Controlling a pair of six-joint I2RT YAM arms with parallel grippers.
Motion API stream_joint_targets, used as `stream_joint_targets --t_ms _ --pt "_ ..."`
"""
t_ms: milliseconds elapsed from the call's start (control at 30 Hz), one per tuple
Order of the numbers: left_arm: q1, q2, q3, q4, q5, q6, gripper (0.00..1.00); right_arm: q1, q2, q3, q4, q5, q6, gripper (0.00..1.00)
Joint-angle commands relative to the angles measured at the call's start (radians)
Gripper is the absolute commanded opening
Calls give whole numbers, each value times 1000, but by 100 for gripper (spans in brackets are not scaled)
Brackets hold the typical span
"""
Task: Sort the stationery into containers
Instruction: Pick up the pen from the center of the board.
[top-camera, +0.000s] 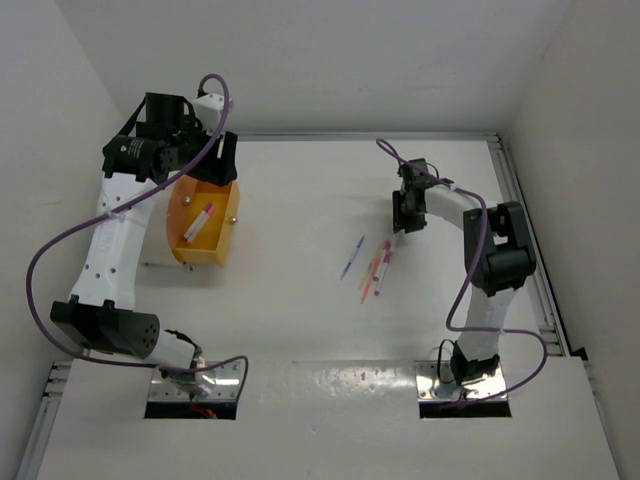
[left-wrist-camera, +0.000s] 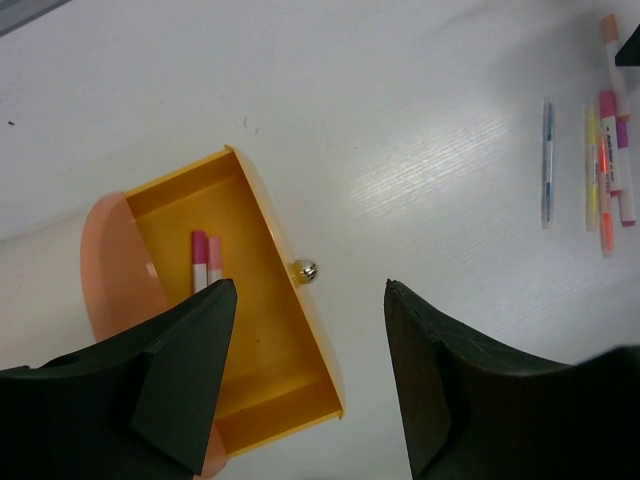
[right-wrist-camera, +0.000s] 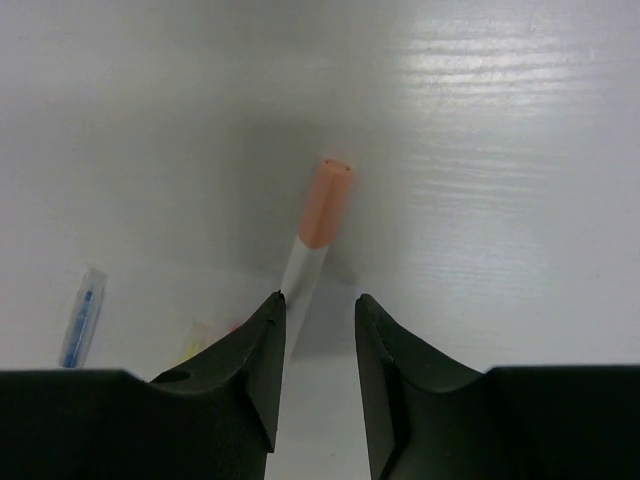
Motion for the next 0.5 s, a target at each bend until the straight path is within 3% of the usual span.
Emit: stream_joint_targets --t_ms 0,267,467 --pt "-4 -29 -4 24 -9 12 67 5 19 46 46 27 -34 33" --pt "-4 -42 -16 23 -47 15 67 10 53 49 71 23 -54 30" --pt "-4 -58 -25 36 -75 2 67 10 50 32 75 20 -60 16"
